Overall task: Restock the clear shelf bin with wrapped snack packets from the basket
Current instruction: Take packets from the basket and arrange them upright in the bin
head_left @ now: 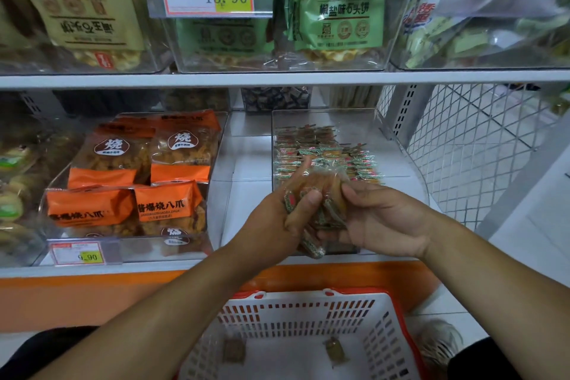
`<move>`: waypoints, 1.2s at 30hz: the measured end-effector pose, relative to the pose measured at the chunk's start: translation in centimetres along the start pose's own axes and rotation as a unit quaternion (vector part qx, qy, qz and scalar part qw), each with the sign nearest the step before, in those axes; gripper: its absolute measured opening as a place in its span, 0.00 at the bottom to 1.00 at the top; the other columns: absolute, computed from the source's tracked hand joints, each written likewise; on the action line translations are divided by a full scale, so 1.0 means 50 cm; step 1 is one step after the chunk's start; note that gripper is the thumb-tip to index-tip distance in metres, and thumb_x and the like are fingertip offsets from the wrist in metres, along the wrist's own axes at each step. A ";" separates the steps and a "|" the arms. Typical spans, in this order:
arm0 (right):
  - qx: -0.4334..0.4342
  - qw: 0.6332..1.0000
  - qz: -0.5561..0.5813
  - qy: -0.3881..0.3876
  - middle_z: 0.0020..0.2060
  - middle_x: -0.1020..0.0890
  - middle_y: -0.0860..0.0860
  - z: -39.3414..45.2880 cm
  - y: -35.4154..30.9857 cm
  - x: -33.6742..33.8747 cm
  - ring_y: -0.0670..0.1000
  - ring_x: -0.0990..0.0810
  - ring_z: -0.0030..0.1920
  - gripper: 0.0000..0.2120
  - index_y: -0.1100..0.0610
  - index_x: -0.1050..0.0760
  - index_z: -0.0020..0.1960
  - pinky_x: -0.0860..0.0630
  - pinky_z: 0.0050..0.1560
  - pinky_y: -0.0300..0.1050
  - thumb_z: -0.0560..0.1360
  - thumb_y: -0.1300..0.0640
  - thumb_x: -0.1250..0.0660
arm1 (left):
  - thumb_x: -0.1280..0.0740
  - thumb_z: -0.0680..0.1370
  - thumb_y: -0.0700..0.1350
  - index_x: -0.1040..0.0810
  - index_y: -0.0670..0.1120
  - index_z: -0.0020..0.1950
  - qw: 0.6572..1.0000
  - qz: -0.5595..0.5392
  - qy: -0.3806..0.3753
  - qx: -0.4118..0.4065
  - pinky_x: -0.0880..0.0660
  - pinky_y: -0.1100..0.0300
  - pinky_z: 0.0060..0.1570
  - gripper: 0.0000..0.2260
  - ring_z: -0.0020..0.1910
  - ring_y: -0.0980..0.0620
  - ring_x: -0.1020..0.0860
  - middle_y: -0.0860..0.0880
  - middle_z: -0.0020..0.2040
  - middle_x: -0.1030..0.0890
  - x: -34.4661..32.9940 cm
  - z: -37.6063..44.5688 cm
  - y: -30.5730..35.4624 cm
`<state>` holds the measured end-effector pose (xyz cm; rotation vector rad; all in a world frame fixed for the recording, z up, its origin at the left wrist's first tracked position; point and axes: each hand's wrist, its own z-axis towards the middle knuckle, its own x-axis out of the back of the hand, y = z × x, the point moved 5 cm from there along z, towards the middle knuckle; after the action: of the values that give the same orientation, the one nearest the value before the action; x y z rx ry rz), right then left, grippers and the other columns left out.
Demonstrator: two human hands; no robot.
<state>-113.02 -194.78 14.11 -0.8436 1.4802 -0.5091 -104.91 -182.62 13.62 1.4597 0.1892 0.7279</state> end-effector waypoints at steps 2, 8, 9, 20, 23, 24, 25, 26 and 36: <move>0.016 1.000 -0.019 0.008 0.59 0.19 0.60 0.002 -0.012 0.007 0.60 0.19 0.60 0.27 0.59 0.25 0.69 0.22 0.61 0.60 0.71 0.60 0.23 | 0.40 0.72 0.72 0.37 0.68 0.76 0.998 -0.046 0.014 0.035 0.26 0.55 0.68 0.33 0.68 0.59 0.24 0.57 0.70 0.23 0.000 0.007 -0.003; 0.109 0.978 -0.091 0.154 0.62 0.19 0.61 0.005 -0.078 0.058 0.61 0.19 0.62 0.30 0.62 0.31 0.74 0.25 0.67 0.61 0.72 0.66 0.30 | 0.32 0.69 0.68 0.22 0.57 0.65 0.967 -0.218 0.057 0.120 0.16 0.50 0.41 0.29 0.48 0.48 0.13 0.51 0.49 0.13 -0.021 0.022 -0.001; 0.130 0.958 -0.142 0.211 0.61 0.18 0.59 0.002 -0.097 0.072 0.59 0.18 0.61 0.30 0.60 0.30 0.73 0.25 0.67 0.59 0.72 0.66 0.30 | 0.32 0.69 0.68 0.21 0.53 0.62 0.962 -0.232 0.070 0.127 0.16 0.50 0.39 0.28 0.45 0.47 0.13 0.50 0.45 0.14 -0.022 0.028 0.002; -0.025 0.579 -0.710 0.400 0.70 0.33 0.61 0.092 -0.231 0.244 0.63 0.29 0.69 0.35 0.55 0.38 0.77 0.28 0.68 0.51 0.74 0.58 0.28 | 0.26 0.77 0.48 0.21 0.44 0.59 0.922 -0.304 0.030 0.236 0.17 0.55 0.37 0.14 0.33 0.52 0.15 0.47 0.42 0.16 -0.053 0.092 -0.027; -0.026 0.639 -0.655 0.402 0.71 0.28 0.58 0.130 -0.241 0.270 0.59 0.26 0.66 0.36 0.55 0.36 0.77 0.24 0.63 0.51 0.73 0.63 0.26 | 0.27 0.78 0.46 0.20 0.43 0.55 0.908 -0.338 0.008 0.250 0.17 0.56 0.37 0.09 0.33 0.53 0.15 0.53 0.32 0.16 -0.061 0.103 -0.042; -0.023 0.655 -0.639 0.402 0.71 0.28 0.57 0.142 -0.242 0.276 0.59 0.25 0.65 0.36 0.54 0.36 0.77 0.23 0.59 0.48 0.72 0.65 0.26 | 0.27 0.78 0.46 0.20 0.43 0.54 0.902 -0.347 0.006 0.256 0.17 0.56 0.38 0.09 0.33 0.52 0.15 0.52 0.33 0.15 -0.063 0.105 -0.046; -0.019 0.674 -0.620 0.401 0.71 0.27 0.56 0.153 -0.241 0.283 0.58 0.24 0.64 0.37 0.53 0.36 0.77 0.22 0.52 0.44 0.72 0.68 0.27 | 0.27 0.78 0.46 0.20 0.43 0.53 0.896 -0.356 0.004 0.263 0.17 0.56 0.39 0.09 0.34 0.51 0.15 0.51 0.34 0.15 -0.064 0.108 -0.050; -0.016 0.692 -0.602 0.398 0.72 0.27 0.55 0.163 -0.239 0.288 0.57 0.22 0.61 0.37 0.52 0.35 0.77 0.21 0.43 0.40 0.72 0.72 0.30 | 0.26 0.77 0.46 0.19 0.43 0.53 0.889 -0.367 0.002 0.273 0.17 0.56 0.39 0.09 0.35 0.50 0.15 0.49 0.36 0.14 -0.065 0.109 -0.053; 0.007 0.635 -0.652 0.415 0.69 0.24 0.58 0.211 -0.220 0.314 0.57 0.22 0.62 0.26 0.59 0.28 0.73 0.28 0.49 0.39 0.76 0.70 0.37 | 0.29 0.78 0.43 0.22 0.35 0.61 0.755 -0.580 0.030 0.305 0.17 0.42 0.53 0.15 0.37 0.41 0.14 0.35 0.39 0.16 -0.051 0.108 -0.042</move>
<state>-99.52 -211.72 11.04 -1.7663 1.3606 -2.2437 -103.28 -188.41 11.64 1.5465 1.3539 -0.3779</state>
